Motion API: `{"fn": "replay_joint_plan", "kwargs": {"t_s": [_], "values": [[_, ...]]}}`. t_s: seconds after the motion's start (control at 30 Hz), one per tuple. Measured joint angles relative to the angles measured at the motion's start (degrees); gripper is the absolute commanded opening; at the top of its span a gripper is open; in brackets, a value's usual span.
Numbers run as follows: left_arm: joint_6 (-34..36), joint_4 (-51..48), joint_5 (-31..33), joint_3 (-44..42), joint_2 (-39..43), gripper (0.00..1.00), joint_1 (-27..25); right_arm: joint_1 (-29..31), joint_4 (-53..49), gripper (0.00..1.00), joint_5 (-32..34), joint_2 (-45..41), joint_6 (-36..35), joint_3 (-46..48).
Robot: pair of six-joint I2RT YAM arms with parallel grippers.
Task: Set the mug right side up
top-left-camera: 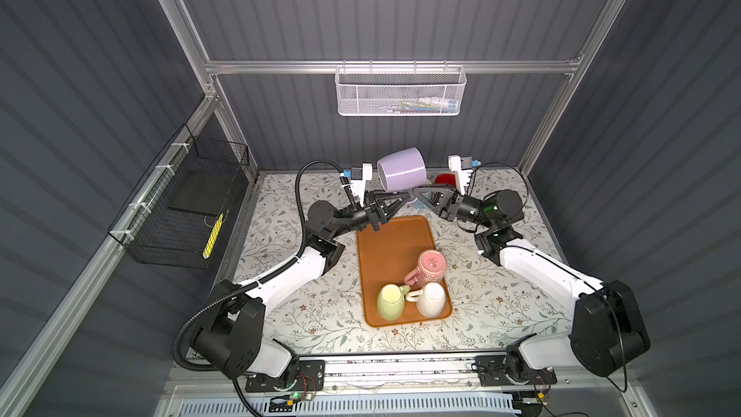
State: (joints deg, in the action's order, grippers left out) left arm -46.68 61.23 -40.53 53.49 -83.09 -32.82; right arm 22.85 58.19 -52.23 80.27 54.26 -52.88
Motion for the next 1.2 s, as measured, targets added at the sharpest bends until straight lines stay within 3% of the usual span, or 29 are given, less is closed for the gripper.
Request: {"fn": "replay_joint_plan", "kwargs": {"t_s": [0.2,0.6,0.73,1.2], "values": [[0.0,0.1,-0.2,0.0,0.0,0.00,0.0,0.0,0.4,0.25,-0.2,0.0,0.3,0.1],[-0.5,2.5,-0.2,-0.5,-0.3,0.00,0.0,0.0,6.2,0.42,-1.4,1.4,5.2,-0.1],[-1.0,3.2,-0.2,-0.5,-1.1,0.00,0.1,0.0,7.6,0.43,-1.4,2.4,6.1,-0.2],[-4.3,8.8,0.0,-0.5,-4.4,0.00,0.3,0.2,9.3,0.33,-1.6,5.4,8.3,-1.4]]}}
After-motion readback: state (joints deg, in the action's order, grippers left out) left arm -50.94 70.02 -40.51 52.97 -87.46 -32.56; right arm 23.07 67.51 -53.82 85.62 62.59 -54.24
